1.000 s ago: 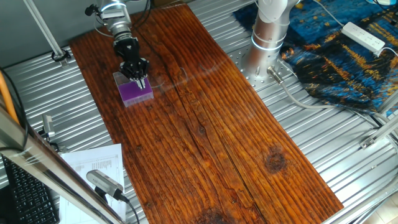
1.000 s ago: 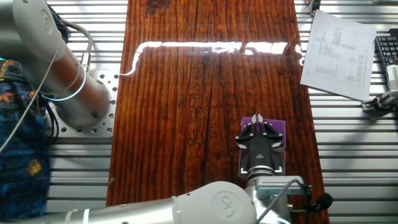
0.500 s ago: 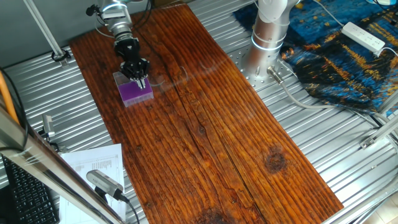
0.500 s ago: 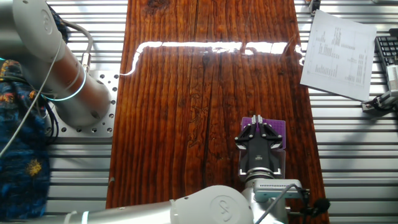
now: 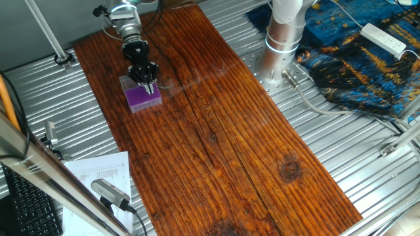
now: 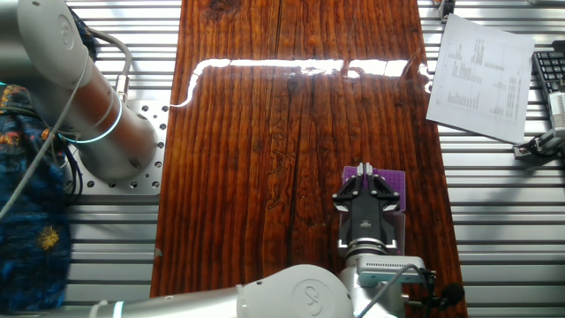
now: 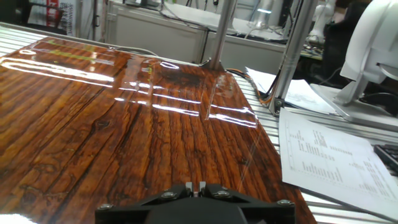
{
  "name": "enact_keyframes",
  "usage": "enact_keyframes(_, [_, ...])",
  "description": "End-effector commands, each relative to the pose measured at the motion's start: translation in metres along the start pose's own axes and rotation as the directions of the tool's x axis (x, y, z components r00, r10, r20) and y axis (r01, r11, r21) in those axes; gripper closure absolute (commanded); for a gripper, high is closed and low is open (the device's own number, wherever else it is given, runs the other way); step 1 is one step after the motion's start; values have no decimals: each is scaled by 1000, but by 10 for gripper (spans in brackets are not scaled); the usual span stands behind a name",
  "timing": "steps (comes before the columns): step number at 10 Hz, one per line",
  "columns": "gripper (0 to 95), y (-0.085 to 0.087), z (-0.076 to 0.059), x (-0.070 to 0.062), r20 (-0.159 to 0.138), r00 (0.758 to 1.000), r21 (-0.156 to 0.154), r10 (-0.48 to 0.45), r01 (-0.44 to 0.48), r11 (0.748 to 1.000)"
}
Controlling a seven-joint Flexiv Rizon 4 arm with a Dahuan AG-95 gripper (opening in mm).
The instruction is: Insert a small pipette tip into the holder for small pipette tips
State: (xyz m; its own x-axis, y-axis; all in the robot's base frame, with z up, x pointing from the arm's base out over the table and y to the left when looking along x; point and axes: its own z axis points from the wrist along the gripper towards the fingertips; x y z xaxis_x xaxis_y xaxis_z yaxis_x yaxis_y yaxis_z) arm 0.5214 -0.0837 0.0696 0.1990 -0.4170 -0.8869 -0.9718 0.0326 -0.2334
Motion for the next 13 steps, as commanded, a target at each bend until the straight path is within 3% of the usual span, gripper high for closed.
enact_keyframes(1, [950,2,0,-1,-2,1000,3,-1,1,1000])
enact_keyframes(9, [950,1,4,-1,1,1000,-4,7,-7,1000])
enact_keyframes(13, [950,1,4,-1,3,1000,-42,15,-15,999])
